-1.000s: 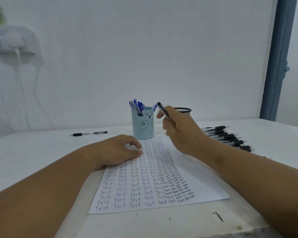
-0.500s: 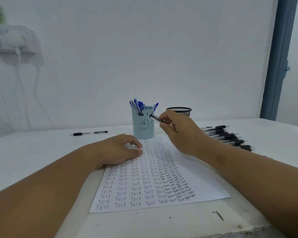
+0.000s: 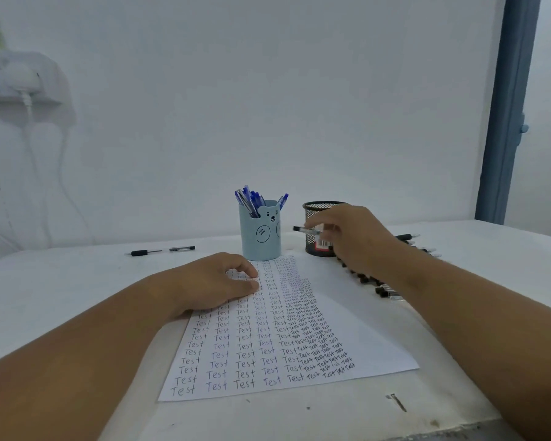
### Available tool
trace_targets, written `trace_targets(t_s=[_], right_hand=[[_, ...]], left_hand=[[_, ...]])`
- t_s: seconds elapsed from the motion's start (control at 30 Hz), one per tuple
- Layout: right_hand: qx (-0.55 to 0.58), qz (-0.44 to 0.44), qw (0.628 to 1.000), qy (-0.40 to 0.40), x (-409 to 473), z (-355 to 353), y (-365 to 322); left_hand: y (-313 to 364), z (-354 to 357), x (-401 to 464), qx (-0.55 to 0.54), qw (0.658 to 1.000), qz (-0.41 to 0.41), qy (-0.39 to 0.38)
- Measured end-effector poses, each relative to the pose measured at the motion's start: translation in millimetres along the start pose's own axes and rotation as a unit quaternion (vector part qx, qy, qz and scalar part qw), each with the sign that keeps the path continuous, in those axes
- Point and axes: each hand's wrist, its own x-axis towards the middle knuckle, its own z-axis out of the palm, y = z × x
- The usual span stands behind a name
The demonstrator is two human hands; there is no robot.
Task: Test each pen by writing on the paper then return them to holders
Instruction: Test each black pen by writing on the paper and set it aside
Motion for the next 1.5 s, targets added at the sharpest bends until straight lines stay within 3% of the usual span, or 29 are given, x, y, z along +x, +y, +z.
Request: trace_targets(t_s=[0.13, 0.23, 0.47, 0.7, 0.8, 0.93, 1.1, 1.27, 1.5], right_hand=[[-0.094, 0.056, 0.994, -0.014, 3.2, -22.6, 27.5], [-0.097, 0.116, 0.988, -0.035, 0.8, -35.2, 42.1], [-0.096, 0.127, 0.984, -0.079, -1.1, -38.3, 48.3], [-0.034, 0.081, 0.996, -0.030, -3.7, -31.0, 32.6], [-0.003, 0.018, 1.000, -0.005, -4.6, -16.7, 10.3], [0.010, -0.086, 0.995, -0.047, -9.4, 15.5, -23.4], [0.017, -0.081, 0.990, -0.111, -9.6, 45.3, -41.1], [-0.008, -0.092, 0.981, -0.168, -3.6, 56.3, -41.9], [0.004, -0.111, 0.980, -0.167, 0.0, 63.8, -33.4]], left_hand=[[0.5, 0.4, -0.2, 0.007, 1.000, 0.003, 0.000], [0.8, 0.3, -0.7, 0.008, 1.000, 0.004, -0.002], [-0.8, 0.2, 1.1, 0.014, 1.000, 0.007, -0.001], [-3.9, 0.2, 4.2, 0.005, 1.000, 0.008, -0.004], [-5.6, 0.9, 5.7, 0.013, 1.000, 0.019, 0.008], [-15.8, -2.1, 12.8, 0.041, 0.995, 0.054, 0.075], [-29.5, -18.8, 30.5, 0.131, 0.978, 0.098, 0.131], [-61.4, -42.1, 57.4, 0.174, 0.964, 0.059, 0.192], [-93.2, -50.7, 89.1, 0.242, 0.952, -0.111, 0.149]])
